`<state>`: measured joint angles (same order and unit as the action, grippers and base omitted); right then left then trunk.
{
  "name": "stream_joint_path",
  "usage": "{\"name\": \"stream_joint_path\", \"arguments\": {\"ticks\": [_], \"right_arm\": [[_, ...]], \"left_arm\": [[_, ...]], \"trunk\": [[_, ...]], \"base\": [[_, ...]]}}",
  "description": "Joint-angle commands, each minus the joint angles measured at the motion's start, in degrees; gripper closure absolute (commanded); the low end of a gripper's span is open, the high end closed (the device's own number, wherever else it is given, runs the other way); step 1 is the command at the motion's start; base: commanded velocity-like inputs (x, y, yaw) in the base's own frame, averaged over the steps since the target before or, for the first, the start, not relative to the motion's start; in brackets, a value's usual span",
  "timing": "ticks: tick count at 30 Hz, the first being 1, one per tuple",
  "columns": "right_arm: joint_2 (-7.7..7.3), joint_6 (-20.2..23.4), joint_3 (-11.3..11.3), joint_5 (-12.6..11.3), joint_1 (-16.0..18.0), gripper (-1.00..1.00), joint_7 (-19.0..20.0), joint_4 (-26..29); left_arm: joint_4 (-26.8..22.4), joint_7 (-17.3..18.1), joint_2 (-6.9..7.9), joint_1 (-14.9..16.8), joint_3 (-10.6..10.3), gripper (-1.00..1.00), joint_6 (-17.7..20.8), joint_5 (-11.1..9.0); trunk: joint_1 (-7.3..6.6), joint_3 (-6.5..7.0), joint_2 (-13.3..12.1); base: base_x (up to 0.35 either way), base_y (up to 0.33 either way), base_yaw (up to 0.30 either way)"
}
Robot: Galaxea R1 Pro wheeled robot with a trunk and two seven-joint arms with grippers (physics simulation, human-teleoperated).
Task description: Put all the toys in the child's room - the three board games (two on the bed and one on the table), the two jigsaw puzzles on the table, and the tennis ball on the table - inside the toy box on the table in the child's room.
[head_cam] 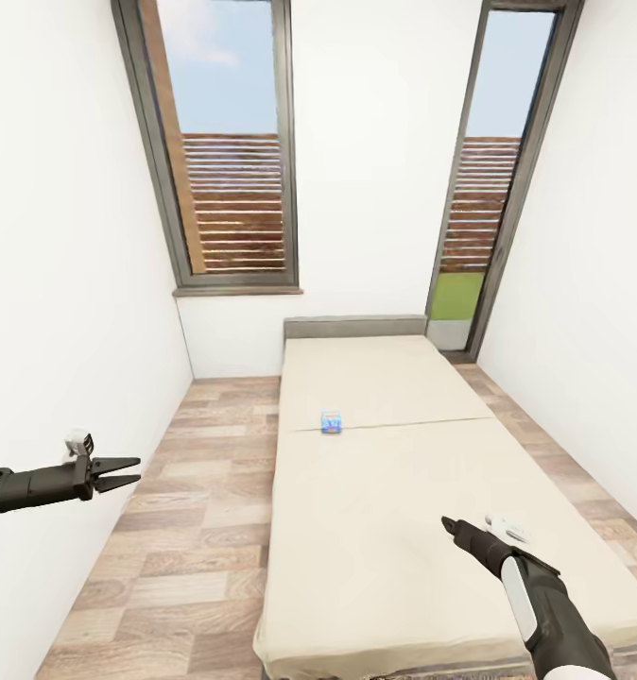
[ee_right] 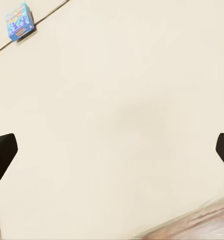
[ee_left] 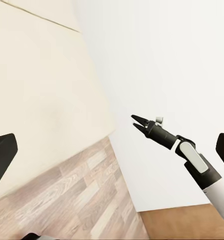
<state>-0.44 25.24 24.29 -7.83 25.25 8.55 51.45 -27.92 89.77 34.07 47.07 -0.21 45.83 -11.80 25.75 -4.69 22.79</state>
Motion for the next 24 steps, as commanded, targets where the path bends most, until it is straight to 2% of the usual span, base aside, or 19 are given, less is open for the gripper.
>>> {"name": "stream_joint_path", "arguments": {"ticks": [1, 17, 24], "right_arm": [[0.02, 0.34, 0.14, -0.34, 0.07, -1.00, 0.15, 0.05], [0.43, 0.32, 0.14, -0.41, 0.07, -1.00, 0.24, 0.22], [0.39, 0.34, 0.14, -0.42, 0.07, -1.00, 0.24, 0.23]], "left_arm": [[-0.02, 0.23, 0.02, 0.01, -0.04, -1.00, 0.63, 0.00], [-0.02, 0.23, 0.00, 0.00, -0.03, -1.00, 0.67, 0.02], [-0.02, 0.23, 0.02, 0.01, -0.01, -1.00, 0.67, 0.02]], "trunk": [[0.04, -0.13, 0.13], [0.04, -0.13, 0.13], [0.04, -0.19, 0.13]], "base": [[0.000, 0.125, -0.281], [0.024, 0.255, -0.278], [0.105, 0.233, -0.094]]}}
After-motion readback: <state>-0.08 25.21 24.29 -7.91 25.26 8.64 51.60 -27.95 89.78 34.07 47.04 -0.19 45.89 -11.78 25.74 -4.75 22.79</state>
